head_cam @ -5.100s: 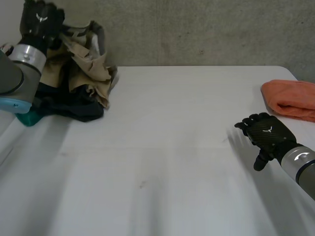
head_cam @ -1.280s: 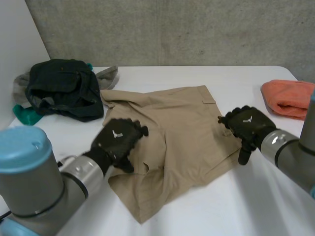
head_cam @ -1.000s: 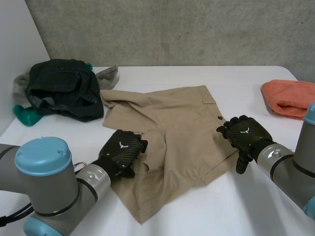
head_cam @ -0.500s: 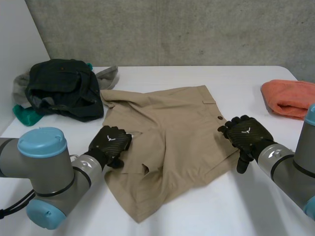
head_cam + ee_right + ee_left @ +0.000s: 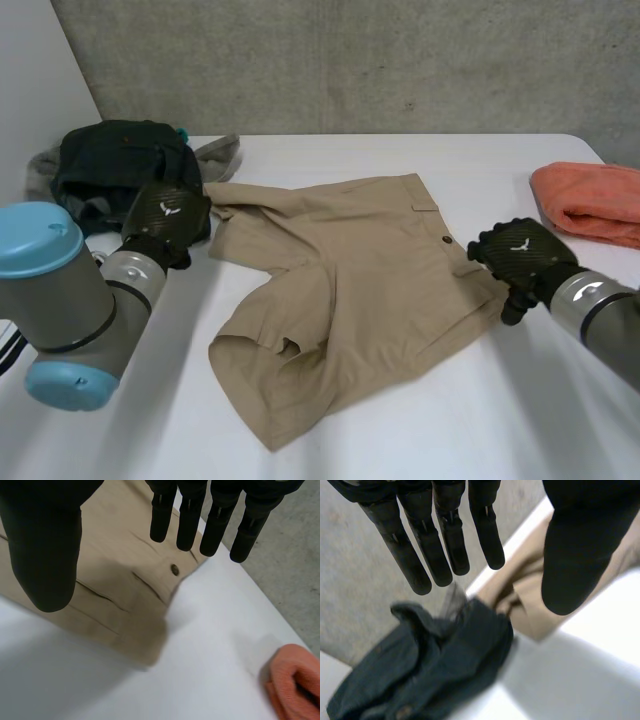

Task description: Fold the laundry.

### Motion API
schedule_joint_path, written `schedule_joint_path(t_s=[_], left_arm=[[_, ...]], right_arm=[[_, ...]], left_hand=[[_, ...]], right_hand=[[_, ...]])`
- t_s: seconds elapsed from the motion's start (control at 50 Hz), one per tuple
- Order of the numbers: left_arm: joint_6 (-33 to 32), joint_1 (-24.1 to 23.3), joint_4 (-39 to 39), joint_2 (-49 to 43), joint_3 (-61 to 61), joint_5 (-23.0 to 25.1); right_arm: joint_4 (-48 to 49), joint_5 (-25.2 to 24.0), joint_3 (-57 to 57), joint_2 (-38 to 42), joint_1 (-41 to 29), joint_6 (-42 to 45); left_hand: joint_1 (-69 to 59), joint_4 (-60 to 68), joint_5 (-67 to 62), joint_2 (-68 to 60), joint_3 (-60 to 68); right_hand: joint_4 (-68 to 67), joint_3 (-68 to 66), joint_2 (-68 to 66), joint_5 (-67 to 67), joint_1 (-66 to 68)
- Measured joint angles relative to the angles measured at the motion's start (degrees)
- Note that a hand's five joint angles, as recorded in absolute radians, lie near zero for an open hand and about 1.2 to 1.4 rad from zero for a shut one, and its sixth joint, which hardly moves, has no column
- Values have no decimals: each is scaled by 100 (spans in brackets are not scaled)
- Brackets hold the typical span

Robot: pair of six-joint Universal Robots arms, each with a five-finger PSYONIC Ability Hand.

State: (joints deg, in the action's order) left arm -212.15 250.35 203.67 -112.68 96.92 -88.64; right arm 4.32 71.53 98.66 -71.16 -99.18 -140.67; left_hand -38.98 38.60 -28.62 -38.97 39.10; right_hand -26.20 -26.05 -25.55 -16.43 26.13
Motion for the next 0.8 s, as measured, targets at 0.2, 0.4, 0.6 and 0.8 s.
schedule_joint_path(t_s=[0.2,0.4,0.6,0.8], left_arm=[[1231,-1436,-505,1164,634,22],[2607,-2713,-1231,1309,876,28],[2679,-3124,-1255,700,854,-357],[2639,-3175,-1256,64,766,-1317]], right_arm=[[-113,-645,-97,242,625,888],[116,-1187,-274,946,616,1013],[267,-1471,-347,1201,574,960],[293,-1420,-387,1282,567,950]], left_hand=[[1183,-1135,1145,1117,-1114],[1378,-1476,1509,1442,-1404],[1378,-1544,1541,1464,-1487],[1378,-1540,1532,1464,-1485]], right_hand=[[-63,-64,-71,-78,37],[-179,-179,-195,-190,168],[-3673,-3733,-3840,-3585,3183],[-4224,-4170,-4193,-4096,3577]])
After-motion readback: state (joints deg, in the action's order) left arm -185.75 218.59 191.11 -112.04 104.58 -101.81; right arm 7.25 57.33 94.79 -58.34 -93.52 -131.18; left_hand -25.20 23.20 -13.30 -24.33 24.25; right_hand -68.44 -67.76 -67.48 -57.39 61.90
